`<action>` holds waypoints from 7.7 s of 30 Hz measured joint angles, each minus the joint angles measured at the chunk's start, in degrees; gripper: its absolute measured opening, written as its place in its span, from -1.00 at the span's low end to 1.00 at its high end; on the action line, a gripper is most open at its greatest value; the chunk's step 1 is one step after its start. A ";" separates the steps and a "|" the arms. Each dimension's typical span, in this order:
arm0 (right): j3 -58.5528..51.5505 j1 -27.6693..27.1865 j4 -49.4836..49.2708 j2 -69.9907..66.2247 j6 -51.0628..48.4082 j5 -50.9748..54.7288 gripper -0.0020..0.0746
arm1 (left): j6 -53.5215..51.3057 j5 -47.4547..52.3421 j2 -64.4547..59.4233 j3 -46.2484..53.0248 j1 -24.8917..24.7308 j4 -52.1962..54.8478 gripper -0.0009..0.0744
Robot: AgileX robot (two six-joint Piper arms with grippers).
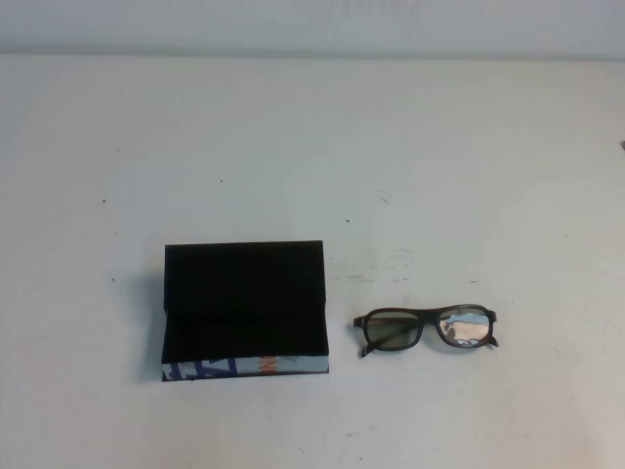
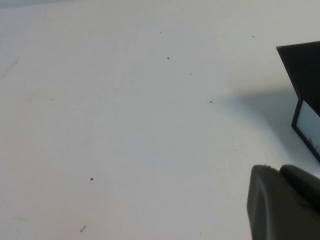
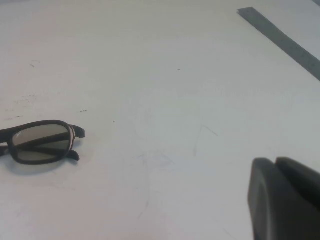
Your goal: Return glasses to glasses case
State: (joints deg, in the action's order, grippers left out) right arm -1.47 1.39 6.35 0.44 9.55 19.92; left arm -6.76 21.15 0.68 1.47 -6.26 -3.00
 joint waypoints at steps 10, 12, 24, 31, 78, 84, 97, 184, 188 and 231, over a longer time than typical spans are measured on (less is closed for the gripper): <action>0.00 0.00 0.00 0.00 0.00 0.00 -0.98 | 0.00 0.00 0.00 0.00 0.00 0.00 -0.98; 0.00 0.00 0.00 0.00 0.00 0.00 -0.98 | 0.00 0.00 0.00 0.00 0.00 0.00 -0.98; -0.08 0.00 -1.30 0.00 -0.09 -1.41 -0.98 | 0.00 0.00 0.00 0.00 0.00 0.00 -0.98; -0.08 0.00 -14.42 0.00 -0.09 -8.80 -0.98 | 0.00 0.00 0.00 0.00 0.00 0.00 -0.98; 60.77 24.72 -24.95 -75.38 -45.90 42.41 -0.98 | 0.00 0.00 0.00 0.00 0.00 0.00 -0.98; 65.88 27.00 -20.44 -83.77 -64.87 42.77 -0.83 | 0.00 0.00 0.00 0.00 0.00 0.00 -0.98; 73.14 27.23 -13.66 -98.09 -77.69 39.01 -0.08 | 0.00 0.00 0.00 0.00 0.00 0.00 -0.98; 85.03 26.89 -9.79 -114.42 -76.87 44.60 -0.75 | 0.00 0.00 0.00 0.00 0.00 0.00 -0.98; 85.03 26.89 -9.79 -114.06 -76.76 45.92 -0.82 | 0.00 0.00 0.00 0.00 0.00 0.00 -0.98; 115.38 47.94 -10.08 -126.53 -66.68 50.15 -0.82 | 0.00 0.00 0.00 0.00 0.00 0.00 -0.98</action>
State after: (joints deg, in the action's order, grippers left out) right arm 113.90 49.33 -3.73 -126.09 -57.13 70.07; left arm -6.76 21.15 0.68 1.47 -6.26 -3.00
